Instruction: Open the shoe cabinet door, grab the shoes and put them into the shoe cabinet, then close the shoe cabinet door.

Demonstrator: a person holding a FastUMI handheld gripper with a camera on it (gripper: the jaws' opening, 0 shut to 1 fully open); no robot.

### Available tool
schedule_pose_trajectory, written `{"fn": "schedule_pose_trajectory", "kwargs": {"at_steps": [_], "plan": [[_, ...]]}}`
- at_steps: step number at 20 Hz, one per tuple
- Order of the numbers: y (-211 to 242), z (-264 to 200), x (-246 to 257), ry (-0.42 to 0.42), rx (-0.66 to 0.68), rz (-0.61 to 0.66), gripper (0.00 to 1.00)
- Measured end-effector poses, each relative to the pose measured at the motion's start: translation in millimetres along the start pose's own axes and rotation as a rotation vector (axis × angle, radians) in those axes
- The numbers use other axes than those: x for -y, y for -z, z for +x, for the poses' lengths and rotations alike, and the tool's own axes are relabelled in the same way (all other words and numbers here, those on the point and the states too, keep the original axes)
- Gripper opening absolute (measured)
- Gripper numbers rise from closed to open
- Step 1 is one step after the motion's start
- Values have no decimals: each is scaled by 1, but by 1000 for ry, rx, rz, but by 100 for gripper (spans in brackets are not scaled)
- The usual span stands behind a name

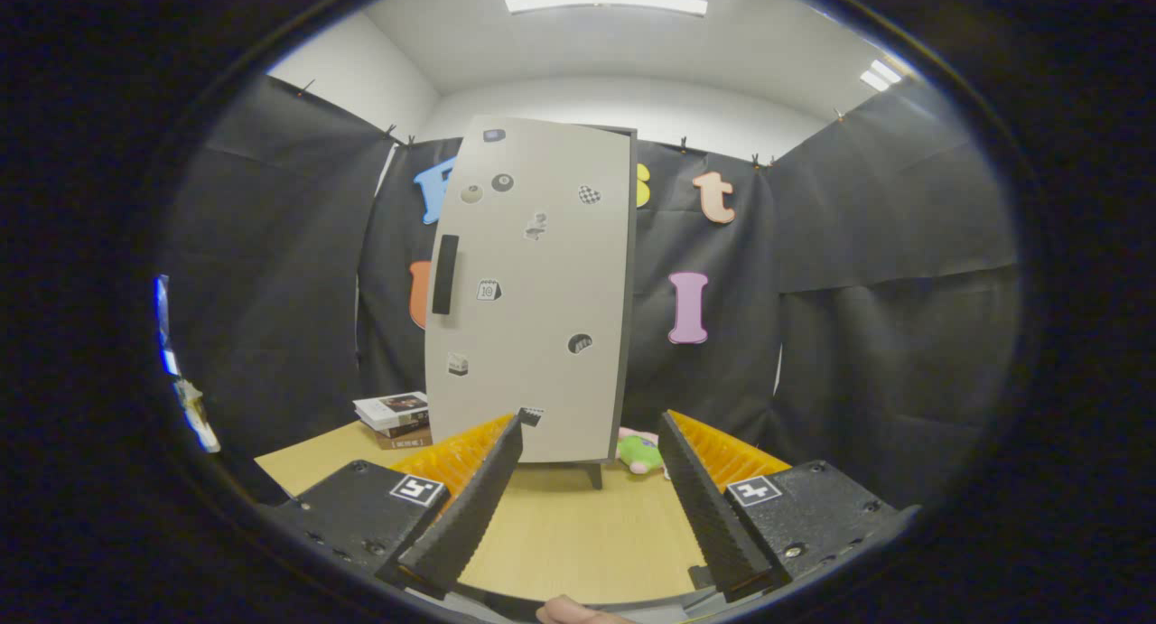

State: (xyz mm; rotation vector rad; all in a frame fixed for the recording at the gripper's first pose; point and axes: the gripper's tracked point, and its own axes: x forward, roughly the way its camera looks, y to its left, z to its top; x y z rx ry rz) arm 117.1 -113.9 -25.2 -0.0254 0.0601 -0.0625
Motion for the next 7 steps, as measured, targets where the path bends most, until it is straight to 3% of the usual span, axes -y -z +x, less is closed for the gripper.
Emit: {"fn": "schedule_pose_trajectory", "kwargs": {"at_steps": [7], "plan": [[7,7,0,-19,-30,50,99]]}}
